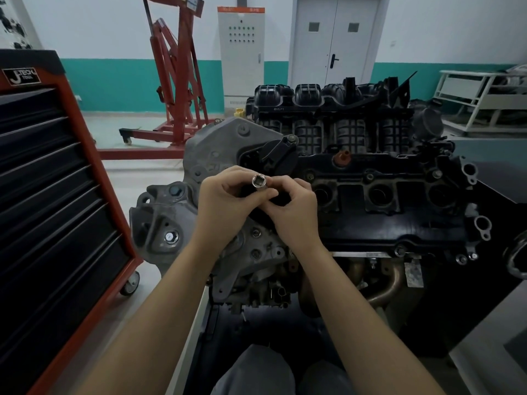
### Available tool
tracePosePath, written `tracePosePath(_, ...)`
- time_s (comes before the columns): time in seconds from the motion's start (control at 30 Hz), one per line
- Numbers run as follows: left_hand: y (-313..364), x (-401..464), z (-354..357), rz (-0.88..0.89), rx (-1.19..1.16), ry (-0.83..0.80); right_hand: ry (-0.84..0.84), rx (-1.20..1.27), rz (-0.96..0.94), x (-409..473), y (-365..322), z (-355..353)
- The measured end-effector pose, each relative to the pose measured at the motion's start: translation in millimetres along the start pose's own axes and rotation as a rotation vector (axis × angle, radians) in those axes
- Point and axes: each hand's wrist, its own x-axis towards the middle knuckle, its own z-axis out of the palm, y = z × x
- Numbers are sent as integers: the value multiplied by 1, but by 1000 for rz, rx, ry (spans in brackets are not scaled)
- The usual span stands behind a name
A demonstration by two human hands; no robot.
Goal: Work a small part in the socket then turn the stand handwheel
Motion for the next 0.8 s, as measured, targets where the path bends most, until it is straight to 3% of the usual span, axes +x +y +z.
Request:
tracePosePath(0.13,2,0,-1,-71,-149,-2,-49,-80,-65,-1,3,0)
tracePosePath(0.33,2,0,-1,-16,-36,-24,9,-9,1,0,-1,0)
tracePosePath(0.5,1,1,-1,-57,-106,-9,-23,-92,-122,-1,1,1)
tracePosePath(0.63,2,2,-3,-36,-100,-83,-22,-68,-30,0,3,1)
tracePosePath(0.8,2,3,-1,-8,-79,-8,-30,-45,-4,-1,-1,0)
